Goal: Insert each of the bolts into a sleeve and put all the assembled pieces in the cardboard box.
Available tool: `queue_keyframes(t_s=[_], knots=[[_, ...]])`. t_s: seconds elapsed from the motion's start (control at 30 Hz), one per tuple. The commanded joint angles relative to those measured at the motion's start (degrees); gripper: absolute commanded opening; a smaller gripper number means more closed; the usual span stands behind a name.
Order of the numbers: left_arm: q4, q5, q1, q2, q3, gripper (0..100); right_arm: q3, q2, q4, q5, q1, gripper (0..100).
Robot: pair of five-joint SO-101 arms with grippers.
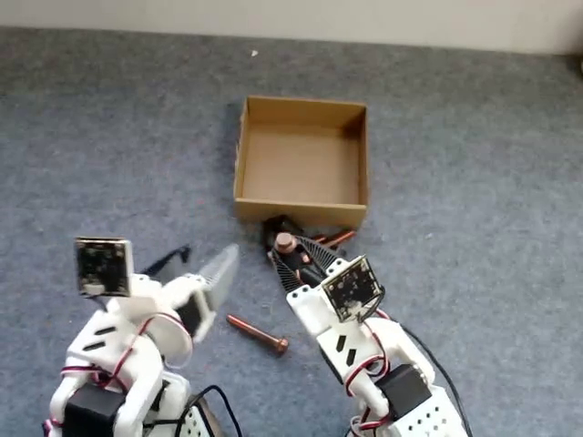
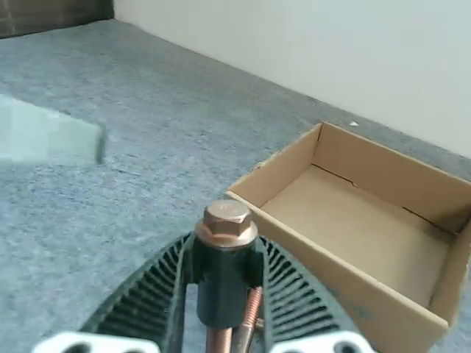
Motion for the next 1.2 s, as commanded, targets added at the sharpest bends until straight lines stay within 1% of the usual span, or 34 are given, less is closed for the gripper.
queue_keyframes(t_s=[0.0, 0.07, 0.17, 0.27, 0.33, 0.4, 0.47, 0.6, 0.7, 0.87, 1.0, 1.17], knots=[[0.4, -1.1, -7.3, -0.1, 1.7, 23, -1.3, -0.5, -0.3, 0.3, 1.6, 0.4], [0.4, -5.5, -8.7, -0.1, 4.6, 15, -1.6, -0.5, 1.8, 0.3, 1.6, 0.4], [0.2, -11.9, -10.5, -0.1, 8.7, 0, -1.9, -0.5, 3.6, 0.3, 1.6, 0.4], [-0.8, -13.7, -11.2, -0.2, 13.0, 3, -1.9, -0.5, 5.7, -0.4, 1.6, 0.4], [-1.8, -13.7, -11.8, -0.2, 15.9, 1, -2.9, -0.4, 7.2, -1.6, 2.2, 0.4], [-3.7, -13.7, -12.4, -0.2, 18.9, 1, -5.8, 0.4, 8.3, -1.3, 3.5, 0.4], [-6.7, -13.7, -13.3, -0.2, 22.5, 1, -9.4, 4.3, 8.5, -1.5, 5.3, 0.4], [-14.3, -13.9, -15.1, -0.2, 27.0, 1, -19.3, 20.6, 7.3, -1.7, 5.8, 0.4], [-17.8, -14.1, -15.9, -0.1, 29.0, 1, -27.7, 35.0, 2.0, -1.7, 6.8, 0.4], [-17.7, -14.1, -16.5, -0.1, 29.0, 1, -40.8, 56.7, -8.8, -1.7, 10.1, 0.4], [-17.7, -14.1, -16.4, -0.1, 29.0, 1, -50.9, 71.3, -14.0, -1.7, 12.4, 0.4], [-17.7, -14.1, -16.4, 0.0, 29.0, 1, -59.9, 87.9, -20.0, -1.7, 15.8, 0.4]])
